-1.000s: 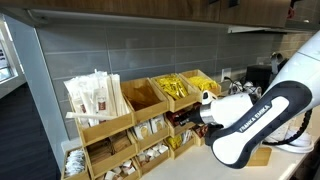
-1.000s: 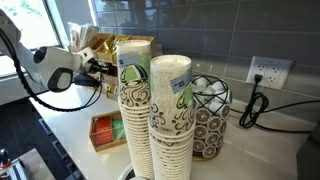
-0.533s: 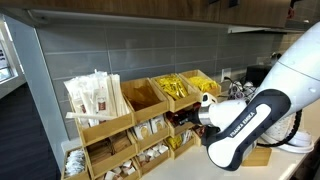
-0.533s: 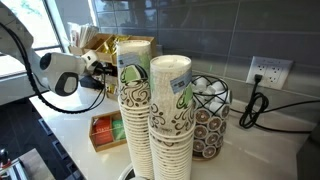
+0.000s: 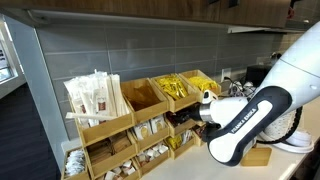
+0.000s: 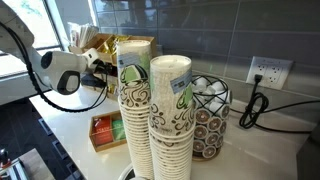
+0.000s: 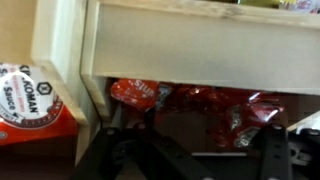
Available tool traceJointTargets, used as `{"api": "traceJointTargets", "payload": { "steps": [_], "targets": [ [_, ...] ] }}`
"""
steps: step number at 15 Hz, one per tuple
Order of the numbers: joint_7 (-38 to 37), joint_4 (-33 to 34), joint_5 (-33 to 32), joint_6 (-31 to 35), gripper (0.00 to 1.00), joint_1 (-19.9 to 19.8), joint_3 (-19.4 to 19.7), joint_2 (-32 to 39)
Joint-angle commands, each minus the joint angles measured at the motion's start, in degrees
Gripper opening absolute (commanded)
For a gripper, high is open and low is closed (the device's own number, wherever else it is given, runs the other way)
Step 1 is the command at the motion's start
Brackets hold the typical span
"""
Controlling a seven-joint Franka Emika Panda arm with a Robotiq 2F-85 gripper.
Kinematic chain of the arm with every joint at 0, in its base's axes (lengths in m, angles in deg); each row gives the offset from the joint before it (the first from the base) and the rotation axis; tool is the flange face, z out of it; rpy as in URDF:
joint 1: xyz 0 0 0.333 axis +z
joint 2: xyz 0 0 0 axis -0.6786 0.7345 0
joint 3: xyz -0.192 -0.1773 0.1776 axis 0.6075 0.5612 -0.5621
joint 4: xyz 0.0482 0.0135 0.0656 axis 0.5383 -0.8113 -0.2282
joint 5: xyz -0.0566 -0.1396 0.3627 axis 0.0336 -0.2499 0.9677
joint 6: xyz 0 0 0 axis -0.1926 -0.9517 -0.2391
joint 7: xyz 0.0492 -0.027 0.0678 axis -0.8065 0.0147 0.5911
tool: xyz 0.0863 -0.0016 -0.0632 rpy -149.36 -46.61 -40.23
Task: Pick up the red sachets from the counter and put them in the second middle tray from the right
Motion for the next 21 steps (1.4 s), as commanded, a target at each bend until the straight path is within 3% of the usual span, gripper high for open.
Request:
{"api": "traceJointTargets", "payload": {
  "steps": [1,5,6,11,13,21],
  "targets": [
    [-2.32,-2.55,-5.04,-4.79,1.0,-3.57,-1.96,-4.65],
    [-1.29,-2.81,-6.23,-8.32,1.0,-5.11,-2.81,-5.83],
    [-0.06,-2.86,-5.0,-8.73,1.0,-3.67,-1.44,-5.92],
    [12.06,-1.35,8.02,-6.4,1.0,-2.68,-2.49,-2.56],
    [14.49,-0.97,10.44,-7.01,1.0,-2.08,-3.01,-2.39],
    [3.93,-1.69,2.7,-13.42,1.0,-2.22,-3.54,-7.24]
  ]
}}
